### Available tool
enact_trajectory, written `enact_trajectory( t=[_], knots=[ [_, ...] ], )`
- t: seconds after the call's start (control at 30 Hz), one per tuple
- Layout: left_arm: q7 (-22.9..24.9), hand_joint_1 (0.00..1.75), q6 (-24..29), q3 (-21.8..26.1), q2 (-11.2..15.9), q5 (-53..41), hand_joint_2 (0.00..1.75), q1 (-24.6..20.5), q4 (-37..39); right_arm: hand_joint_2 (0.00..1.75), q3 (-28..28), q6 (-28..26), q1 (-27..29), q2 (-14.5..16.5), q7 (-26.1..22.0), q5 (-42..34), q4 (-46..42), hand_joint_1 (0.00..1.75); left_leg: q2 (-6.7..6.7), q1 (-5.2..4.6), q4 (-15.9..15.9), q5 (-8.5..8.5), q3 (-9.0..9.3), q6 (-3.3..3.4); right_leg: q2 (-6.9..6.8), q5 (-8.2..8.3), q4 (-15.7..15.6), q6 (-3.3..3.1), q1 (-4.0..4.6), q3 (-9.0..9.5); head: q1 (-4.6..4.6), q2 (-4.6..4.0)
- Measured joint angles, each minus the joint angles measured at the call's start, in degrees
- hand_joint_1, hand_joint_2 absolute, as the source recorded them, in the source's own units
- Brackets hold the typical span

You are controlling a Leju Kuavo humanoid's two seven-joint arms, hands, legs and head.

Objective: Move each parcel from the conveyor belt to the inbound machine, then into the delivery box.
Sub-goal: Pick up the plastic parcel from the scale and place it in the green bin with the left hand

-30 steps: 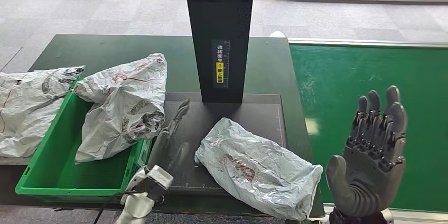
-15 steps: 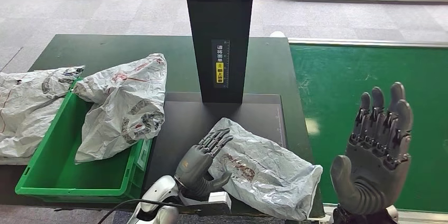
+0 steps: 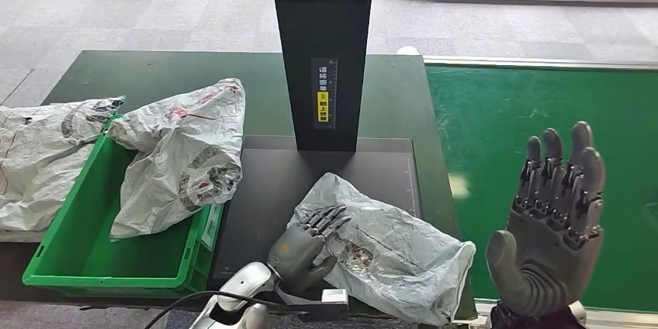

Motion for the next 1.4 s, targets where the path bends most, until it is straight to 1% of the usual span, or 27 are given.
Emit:
enact_trajectory(
  t=[0.23, 0.37, 0.5, 0.67, 0.8, 1.17, 1.23, 1.4],
  knots=[
    [0.6, 0.00, -3.0, -0.7, -0.1, 0.0, 1.75, -3.9, 8.8, 1.75, -0.3, 1.0, -1.0, 0.4, 0.0, 0.1, 1.7, 0.00, -0.21, 0.00, 0.0, 0.00, 0.23, 0.03, -0.31, -0.07, 0.0, 0.04, -0.01, 0.39, 0.00, 0.00],
    [0.5, 1.75, -4.5, -0.8, -0.2, 0.3, 1.75, -6.2, 13.0, 1.75, -0.3, 1.0, -1.3, 0.4, 0.0, 0.5, 2.4, 0.00, -0.41, 0.00, 0.0, -0.06, 0.37, 0.14, -0.53, -0.22, -0.1, 0.06, -0.02, 0.85, 0.00, 0.00],
    [0.0, 1.75, -5.2, -0.8, -0.5, 0.7, 1.75, -8.1, 16.3, 1.75, -0.3, 0.5, -1.8, 0.4, 0.0, 0.9, 2.8, 0.00, -0.49, -0.01, 0.0, -0.39, 0.82, 0.23, -0.65, -0.85, -0.2, 0.04, -0.02, 1.69, 0.00, 0.00],
    [-0.4, 1.75, -5.3, -0.8, -0.8, 0.9, 1.75, -9.6, 18.8, 1.75, -0.3, -0.5, -1.8, 0.4, 0.0, 1.5, 3.0, 0.00, -0.52, -0.01, 0.0, -0.61, 1.54, 0.28, -0.67, -0.93, -0.3, 0.02, -0.03, 2.47, 0.00, 0.00],
    [-0.5, 1.75, -5.4, -0.8, -0.9, 0.9, 1.75, -10.3, 19.8, 1.75, -0.3, -1.2, -1.8, 0.4, 0.0, 1.5, 3.1, 0.00, -0.50, -0.01, 0.0, -0.80, 1.98, 0.23, -0.66, -0.89, -0.3, 0.16, -0.02, 2.87, 0.00, 0.00],
    [-0.6, 1.75, -6.1, -0.8, -1.2, 0.8, 1.75, -11.9, 21.4, 1.75, -0.3, -2.6, -1.8, 0.0, 0.0, 1.4, 3.1, 0.00, -0.49, 0.02, -0.1, -1.50, 3.07, 0.17, -0.65, -1.64, -0.3, 0.05, 0.00, 3.93, -0.01, 0.00],
    [-0.7, 1.75, -6.1, -0.8, -1.4, 0.8, 1.75, -12.2, 21.7, 1.75, -0.3, -3.0, -1.7, -0.1, 0.0, 1.4, 3.0, 0.00, -0.49, 0.01, -0.1, -1.50, 3.08, 0.18, -0.66, -1.63, -0.3, 0.04, -0.01, 3.94, 0.00, 0.00],
    [-0.9, 1.75, -5.6, -0.8, -1.7, 0.7, 1.75, -13.0, 21.9, 1.75, -0.3, -3.4, -1.6, -0.3, 0.0, 1.4, 2.4, 0.00, -0.49, 0.00, -0.1, -1.23, 2.37, 0.22, -0.65, -1.32, -0.3, 0.10, -0.02, 3.21, 0.00, 0.00]
  ],
)
